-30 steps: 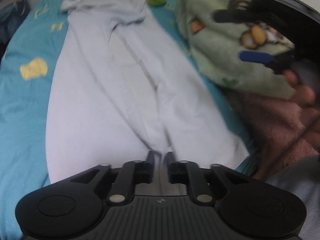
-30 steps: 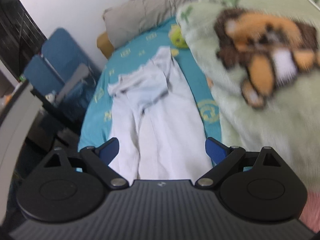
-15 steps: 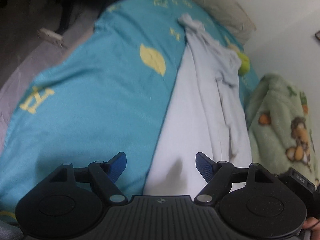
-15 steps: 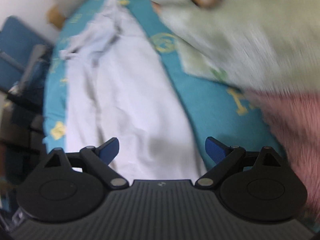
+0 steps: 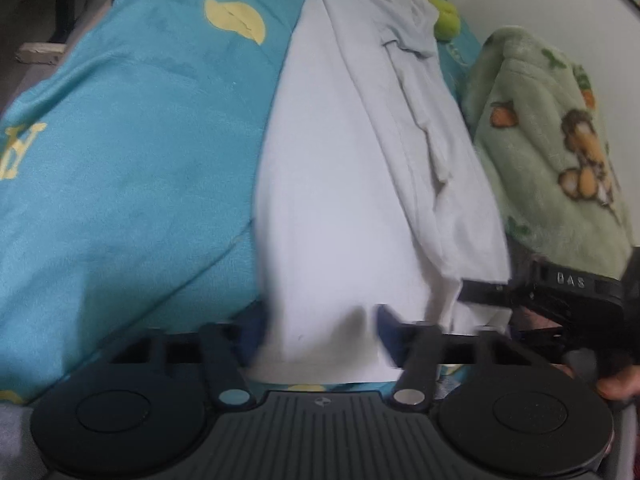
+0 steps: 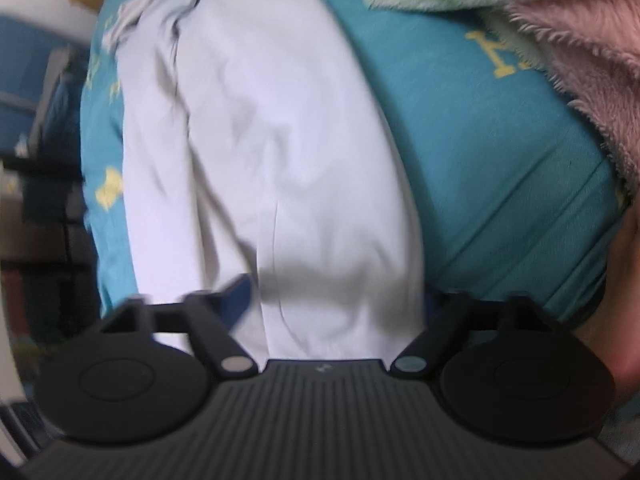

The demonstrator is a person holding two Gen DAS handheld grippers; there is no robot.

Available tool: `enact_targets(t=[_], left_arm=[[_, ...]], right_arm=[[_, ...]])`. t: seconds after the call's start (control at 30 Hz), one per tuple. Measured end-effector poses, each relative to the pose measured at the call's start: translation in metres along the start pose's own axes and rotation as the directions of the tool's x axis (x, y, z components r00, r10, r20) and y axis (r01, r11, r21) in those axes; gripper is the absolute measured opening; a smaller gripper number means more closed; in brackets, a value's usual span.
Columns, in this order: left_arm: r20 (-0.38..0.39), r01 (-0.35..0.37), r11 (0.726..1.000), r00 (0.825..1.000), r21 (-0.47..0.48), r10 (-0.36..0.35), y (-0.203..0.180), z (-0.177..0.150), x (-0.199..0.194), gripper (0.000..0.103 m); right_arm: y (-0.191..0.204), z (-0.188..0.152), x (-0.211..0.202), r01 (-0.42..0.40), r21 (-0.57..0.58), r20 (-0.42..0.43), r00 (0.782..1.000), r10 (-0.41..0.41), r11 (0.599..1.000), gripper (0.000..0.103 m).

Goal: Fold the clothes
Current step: 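Lift the hem with both grippers and fold it toward the collar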

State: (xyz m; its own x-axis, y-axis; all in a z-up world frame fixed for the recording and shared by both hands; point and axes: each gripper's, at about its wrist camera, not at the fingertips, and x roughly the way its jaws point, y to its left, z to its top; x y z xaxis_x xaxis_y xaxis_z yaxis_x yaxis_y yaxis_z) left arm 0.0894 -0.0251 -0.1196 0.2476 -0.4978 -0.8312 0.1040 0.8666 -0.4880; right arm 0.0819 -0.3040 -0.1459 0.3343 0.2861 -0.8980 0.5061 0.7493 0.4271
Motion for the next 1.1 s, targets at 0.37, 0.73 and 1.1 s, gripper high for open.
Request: enact_targets(t=[0.37, 0.73, 1.1], left_arm=[[0.366, 0.278, 0.959, 0.899, -0.05, -0.242, 0.003, 0.006, -0.104, 0.001], [0.525, 0.329, 0.943, 0.794, 0.052, -0.306, -0.033, -0.042, -0.228, 0.001], [0.557, 0.241, 0.967, 0.793, 0.087, -0.247, -0.045, -0.037, -0.232, 0.002]], right_arm=[[0.009, -0.019, -0.108, -0.176, -0.135, 0.283, 0.936, 0.208, 0.975, 0.011], [0.019, -0.069, -0.215, -0.312, -0.311, 0.378, 0.826, 0.418, 0.898, 0.011], [0.028, -0.051, -0.204, -0.284, -0.333, 0.414, 0.812, 0.41, 0.899, 0.011]])
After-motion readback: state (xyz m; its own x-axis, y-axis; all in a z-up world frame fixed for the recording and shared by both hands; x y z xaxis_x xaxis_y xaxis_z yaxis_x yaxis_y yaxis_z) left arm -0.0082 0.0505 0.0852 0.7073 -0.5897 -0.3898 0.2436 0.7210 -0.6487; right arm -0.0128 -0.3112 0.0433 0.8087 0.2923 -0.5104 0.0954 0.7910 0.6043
